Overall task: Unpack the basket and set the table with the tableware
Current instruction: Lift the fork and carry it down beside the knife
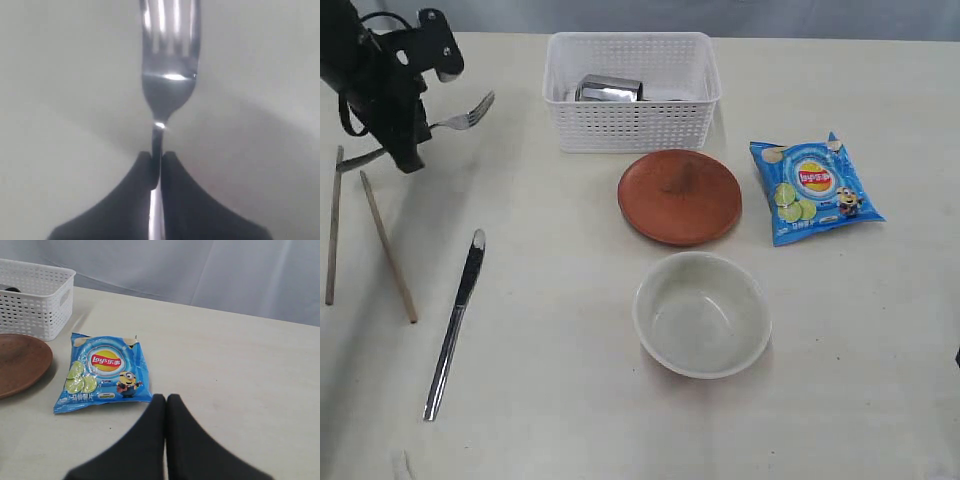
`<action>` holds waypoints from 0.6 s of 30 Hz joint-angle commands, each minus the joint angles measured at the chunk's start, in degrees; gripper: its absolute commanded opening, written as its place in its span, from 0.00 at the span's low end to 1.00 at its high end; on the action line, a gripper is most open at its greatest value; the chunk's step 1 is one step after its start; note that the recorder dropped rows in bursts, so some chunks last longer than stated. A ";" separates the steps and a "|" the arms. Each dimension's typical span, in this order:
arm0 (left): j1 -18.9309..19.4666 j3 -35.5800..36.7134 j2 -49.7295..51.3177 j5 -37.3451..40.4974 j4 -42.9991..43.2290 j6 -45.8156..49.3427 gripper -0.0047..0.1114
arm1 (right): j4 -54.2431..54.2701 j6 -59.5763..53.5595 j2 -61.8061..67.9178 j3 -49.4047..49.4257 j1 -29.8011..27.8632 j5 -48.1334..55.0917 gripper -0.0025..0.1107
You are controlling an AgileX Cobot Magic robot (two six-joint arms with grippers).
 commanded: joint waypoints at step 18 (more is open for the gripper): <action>-10.02 6.95 -7.02 27.53 -16.08 -58.46 0.04 | -0.34 0.04 -0.25 0.20 -0.03 -0.15 0.02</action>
